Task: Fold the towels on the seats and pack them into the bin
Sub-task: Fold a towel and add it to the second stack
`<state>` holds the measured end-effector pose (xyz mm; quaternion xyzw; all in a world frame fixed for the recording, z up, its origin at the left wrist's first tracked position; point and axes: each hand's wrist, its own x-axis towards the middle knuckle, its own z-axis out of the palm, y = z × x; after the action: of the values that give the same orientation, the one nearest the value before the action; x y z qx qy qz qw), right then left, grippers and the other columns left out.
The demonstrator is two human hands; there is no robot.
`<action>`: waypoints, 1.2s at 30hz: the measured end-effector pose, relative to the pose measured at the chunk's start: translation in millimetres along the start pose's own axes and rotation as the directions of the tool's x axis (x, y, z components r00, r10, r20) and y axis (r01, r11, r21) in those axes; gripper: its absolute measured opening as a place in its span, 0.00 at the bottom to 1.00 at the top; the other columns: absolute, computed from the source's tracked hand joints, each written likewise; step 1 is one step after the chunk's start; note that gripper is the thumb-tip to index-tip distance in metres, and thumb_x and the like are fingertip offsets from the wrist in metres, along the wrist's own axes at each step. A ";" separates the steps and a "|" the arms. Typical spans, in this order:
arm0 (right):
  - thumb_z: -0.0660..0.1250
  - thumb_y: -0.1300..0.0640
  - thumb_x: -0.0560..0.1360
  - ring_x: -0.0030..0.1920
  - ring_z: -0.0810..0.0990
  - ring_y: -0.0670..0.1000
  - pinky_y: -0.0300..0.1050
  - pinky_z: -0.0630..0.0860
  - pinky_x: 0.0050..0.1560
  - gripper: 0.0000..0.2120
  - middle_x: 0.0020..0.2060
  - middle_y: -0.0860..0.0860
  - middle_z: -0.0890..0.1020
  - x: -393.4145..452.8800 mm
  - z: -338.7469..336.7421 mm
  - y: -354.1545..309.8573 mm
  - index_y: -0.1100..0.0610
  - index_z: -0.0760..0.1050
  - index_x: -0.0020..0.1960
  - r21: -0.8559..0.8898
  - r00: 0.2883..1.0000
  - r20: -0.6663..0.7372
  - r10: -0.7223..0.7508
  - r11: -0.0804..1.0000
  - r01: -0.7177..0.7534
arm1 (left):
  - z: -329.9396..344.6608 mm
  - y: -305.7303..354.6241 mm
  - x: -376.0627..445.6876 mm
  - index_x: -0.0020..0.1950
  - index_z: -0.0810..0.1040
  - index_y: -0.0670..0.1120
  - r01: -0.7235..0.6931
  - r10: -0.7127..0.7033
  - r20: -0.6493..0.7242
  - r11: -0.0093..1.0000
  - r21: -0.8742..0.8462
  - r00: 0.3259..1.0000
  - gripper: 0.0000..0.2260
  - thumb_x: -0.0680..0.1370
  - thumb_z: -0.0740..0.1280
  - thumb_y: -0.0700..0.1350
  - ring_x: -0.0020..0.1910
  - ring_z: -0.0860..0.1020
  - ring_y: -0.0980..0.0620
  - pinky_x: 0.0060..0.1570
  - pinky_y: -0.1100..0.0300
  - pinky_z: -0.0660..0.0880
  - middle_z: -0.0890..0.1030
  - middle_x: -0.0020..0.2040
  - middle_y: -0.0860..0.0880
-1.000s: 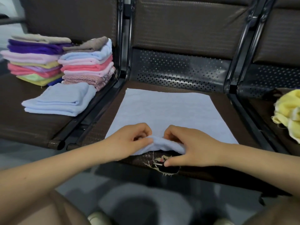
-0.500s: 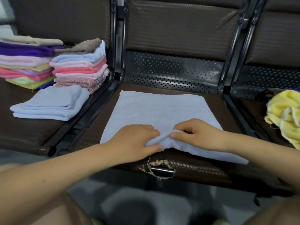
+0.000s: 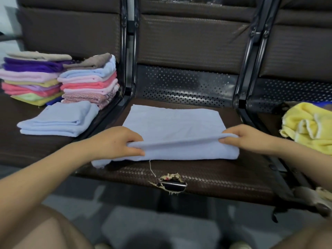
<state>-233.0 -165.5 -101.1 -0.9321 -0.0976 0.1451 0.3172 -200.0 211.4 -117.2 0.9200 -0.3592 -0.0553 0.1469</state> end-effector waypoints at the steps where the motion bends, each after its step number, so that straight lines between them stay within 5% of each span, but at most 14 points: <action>1: 0.66 0.51 0.76 0.37 0.76 0.59 0.46 0.71 0.42 0.19 0.36 0.60 0.79 -1.4 -5.6 5.0 0.69 0.77 0.43 0.057 0.999 -0.051 0.009 0.998 -0.006 | -1.2 -6.4 -2.0 0.31 0.62 0.47 0.017 -0.016 0.011 1.000 -0.014 1.000 0.23 0.73 0.65 0.62 0.29 0.63 0.55 0.31 0.62 0.60 0.63 0.28 0.49; 4: 0.66 0.56 0.77 0.48 0.83 0.54 0.49 0.77 0.52 0.10 0.46 0.56 0.85 -9.1 -15.7 11.3 0.62 0.83 0.51 0.218 0.980 -0.191 0.054 0.976 -0.012 | -6.7 -19.6 -9.1 0.31 0.67 0.45 0.114 -0.120 -0.040 0.984 -0.133 0.992 0.28 0.67 0.62 0.70 0.30 0.67 0.57 0.34 0.60 0.65 0.69 0.30 0.47; 8: 0.66 0.55 0.77 0.47 0.84 0.50 0.43 0.81 0.48 0.09 0.46 0.53 0.86 -21.2 -19.7 11.0 0.59 0.82 0.51 0.404 0.968 -0.219 0.126 0.914 -0.027 | -16.6 -20.9 -16.8 0.41 0.79 0.43 0.221 -0.285 -0.122 0.898 -0.380 0.951 0.17 0.75 0.66 0.57 0.37 0.72 0.56 0.35 0.68 0.66 0.77 0.35 0.51; 11: 0.74 0.43 0.67 0.48 0.84 0.54 0.45 0.81 0.50 0.26 0.46 0.54 0.86 -28.8 -19.2 7.3 0.63 0.80 0.55 0.549 0.967 -0.226 0.122 0.835 0.023 | -20.9 -13.8 -21.1 0.45 0.81 0.55 0.249 -0.411 -0.193 0.797 -0.550 0.891 0.08 0.80 0.64 0.48 0.42 0.75 0.63 0.43 0.72 0.69 0.82 0.38 0.65; 14: 0.80 0.32 0.47 0.48 0.84 0.53 0.45 0.82 0.46 0.44 0.48 0.56 0.85 -34.3 -16.0 7.8 0.58 0.81 0.54 0.658 0.976 -0.185 0.114 0.752 0.037 | -22.3 -2.7 -26.6 0.43 0.83 0.59 0.208 -0.453 -0.186 0.685 -0.698 0.872 0.07 0.77 0.65 0.52 0.44 0.79 0.65 0.45 0.67 0.72 0.83 0.41 0.65; 17: 0.79 0.32 0.49 0.49 0.84 0.53 0.45 0.81 0.46 0.43 0.50 0.56 0.85 -42.8 -11.5 8.4 0.59 0.81 0.55 0.636 0.989 -0.083 0.120 0.770 -0.040 | -19.4 6.9 -32.3 0.47 0.80 0.55 0.221 -0.427 -0.168 0.720 -0.658 0.889 0.08 0.81 0.62 0.47 0.45 0.78 0.70 0.49 0.69 0.71 0.83 0.42 0.66; 19: 0.75 0.37 0.60 0.51 0.82 0.56 0.49 0.78 0.50 0.38 0.53 0.59 0.84 -48.4 -9.2 6.2 0.65 0.78 0.59 0.599 0.991 -0.019 0.129 0.796 -0.092 | -19.4 10.5 -35.9 0.50 0.82 0.49 0.277 -0.428 -0.100 0.728 -0.627 0.898 0.10 0.80 0.62 0.51 0.51 0.79 0.63 0.56 0.65 0.72 0.84 0.48 0.58; 22: 0.75 0.37 0.62 0.55 0.83 0.56 0.51 0.77 0.56 0.36 0.54 0.57 0.84 -47.4 -11.6 3.9 0.62 0.79 0.59 0.582 0.992 0.048 0.119 0.803 -0.125 | -24.2 12.5 -35.3 0.54 0.82 0.48 0.319 -0.399 0.007 0.722 -0.614 0.917 0.13 0.81 0.62 0.52 0.54 0.80 0.57 0.59 0.58 0.73 0.84 0.52 0.53; 26: 0.62 0.50 0.80 0.47 0.83 0.53 0.46 0.77 0.47 0.16 0.49 0.56 0.85 -26.2 -17.6 -1.8 0.60 0.81 0.55 0.449 0.968 -0.111 0.224 0.880 -0.152 | -28.8 1.4 -13.0 0.52 0.83 0.47 0.353 -0.443 -0.036 0.758 -0.549 0.896 0.11 0.81 0.63 0.49 0.49 0.80 0.57 0.48 0.67 0.73 0.84 0.48 0.52; 32: 0.62 0.51 0.80 0.50 0.81 0.56 0.49 0.76 0.51 0.16 0.47 0.57 0.83 26.2 -24.3 6.0 0.63 0.81 0.51 0.267 0.923 -0.239 0.302 0.934 -0.236 | -26.5 -38.7 39.3 0.40 0.77 0.40 0.412 -0.444 -0.079 0.874 -0.256 0.893 0.15 0.80 0.63 0.49 0.39 0.74 0.51 0.41 0.59 0.69 0.77 0.37 0.46; 36: 0.61 0.49 0.79 0.40 0.77 0.57 0.47 0.72 0.41 0.20 0.38 0.60 0.77 54.5 -21.0 22.5 0.64 0.75 0.39 0.160 0.907 -0.273 0.322 0.944 -0.288 | -15.3 -58.2 64.8 0.35 0.72 0.43 0.425 -0.459 -0.160 0.882 -0.203 0.874 0.15 0.79 0.63 0.48 0.35 0.71 0.50 0.37 0.56 0.65 0.72 0.33 0.46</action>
<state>-172.8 -179.9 -110.5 -0.9269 0.1064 0.0576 0.3552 -111.7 211.7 -120.4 0.9634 -0.1163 -0.0224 0.2403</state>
